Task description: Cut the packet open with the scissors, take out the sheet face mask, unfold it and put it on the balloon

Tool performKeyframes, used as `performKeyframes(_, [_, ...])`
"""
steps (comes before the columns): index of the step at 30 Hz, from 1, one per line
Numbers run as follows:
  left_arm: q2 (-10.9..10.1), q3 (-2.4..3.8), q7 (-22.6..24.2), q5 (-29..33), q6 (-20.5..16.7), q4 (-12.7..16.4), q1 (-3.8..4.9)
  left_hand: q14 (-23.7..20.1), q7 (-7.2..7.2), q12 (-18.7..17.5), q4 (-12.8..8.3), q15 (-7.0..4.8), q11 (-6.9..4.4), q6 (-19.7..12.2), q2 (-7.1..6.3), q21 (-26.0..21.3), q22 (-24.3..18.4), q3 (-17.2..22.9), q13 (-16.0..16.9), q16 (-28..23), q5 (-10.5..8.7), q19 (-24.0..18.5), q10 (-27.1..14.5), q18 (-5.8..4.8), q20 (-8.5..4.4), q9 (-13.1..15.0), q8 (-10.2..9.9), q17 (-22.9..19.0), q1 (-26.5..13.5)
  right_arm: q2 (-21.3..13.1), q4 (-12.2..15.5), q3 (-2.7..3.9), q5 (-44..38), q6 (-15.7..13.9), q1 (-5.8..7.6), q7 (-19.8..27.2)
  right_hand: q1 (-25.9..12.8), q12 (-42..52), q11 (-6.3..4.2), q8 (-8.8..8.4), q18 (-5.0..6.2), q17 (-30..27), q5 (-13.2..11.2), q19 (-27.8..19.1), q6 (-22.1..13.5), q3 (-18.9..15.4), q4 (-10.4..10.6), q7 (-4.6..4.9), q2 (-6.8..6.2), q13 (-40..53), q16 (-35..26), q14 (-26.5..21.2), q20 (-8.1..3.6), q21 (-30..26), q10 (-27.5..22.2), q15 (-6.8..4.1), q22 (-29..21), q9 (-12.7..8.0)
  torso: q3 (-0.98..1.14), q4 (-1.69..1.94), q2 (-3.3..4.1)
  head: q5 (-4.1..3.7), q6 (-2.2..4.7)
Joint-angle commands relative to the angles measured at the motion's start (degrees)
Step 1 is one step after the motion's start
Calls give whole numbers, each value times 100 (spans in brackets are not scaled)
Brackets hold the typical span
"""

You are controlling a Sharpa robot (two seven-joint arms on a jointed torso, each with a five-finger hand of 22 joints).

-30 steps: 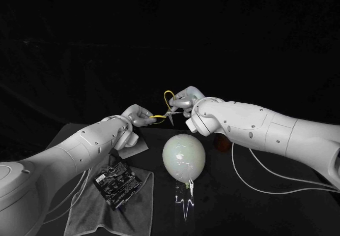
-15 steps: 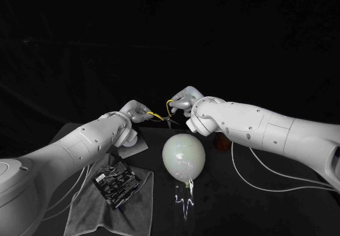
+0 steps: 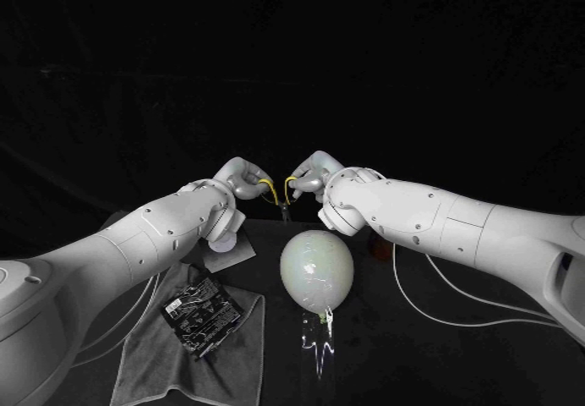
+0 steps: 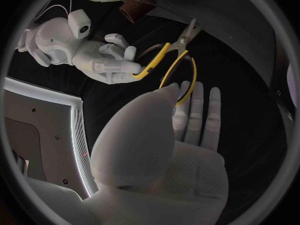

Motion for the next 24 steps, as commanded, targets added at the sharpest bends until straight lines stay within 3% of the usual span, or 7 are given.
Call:
performKeyframes(1, [42, 10, 109, 59, -157, 125, 33, -53, -11, -25, -143, -12, -9, 44, -47, 78, 57, 220, 14, 80, -7, -76, 52, 39, -14, 47, 62, 28, -243, 80, -60, 0, -249, -47, -14, 35, -43, -20, -15, 111, 26, 7, 13, 24, 30, 44, 2, -4, 35, 8, -18, 220, 0, 22, -18, -52, 837, 996, -2, -1, 4, -12, -2])
performKeyframes(16, [100, 17, 212, 276, -48, 242, 68, -63, -30, -1, -519, -42, -36, 96, -122, 198, 151, 302, 37, 228, -18, -148, 124, 44, -10, 107, 135, 82, -546, 139, -53, 3, -99, -260, -33, 272, -58, -28, -25, 118, 28, -2, 13, 36, 26, 31, -16, -16, 30, 20, -16, 232, -4, 26, -9, -60, 848, 1031, -2, -9, 12, -18, 3])
performKeyframes(24, [99, 19, 209, 326, -7, 258, 71, -63, -35, 3, -564, -47, -42, 107, -126, 215, 165, 318, 41, 249, -18, -159, 134, 46, -9, 110, 141, 88, -590, 91, -19, 5, -59, -293, -33, 319, -53, -31, -25, 117, 28, -2, 13, 36, 24, 39, -23, -15, 32, 20, -15, 232, -5, 26, -10, -60, 849, 1034, -2, -12, -4, -20, 0])
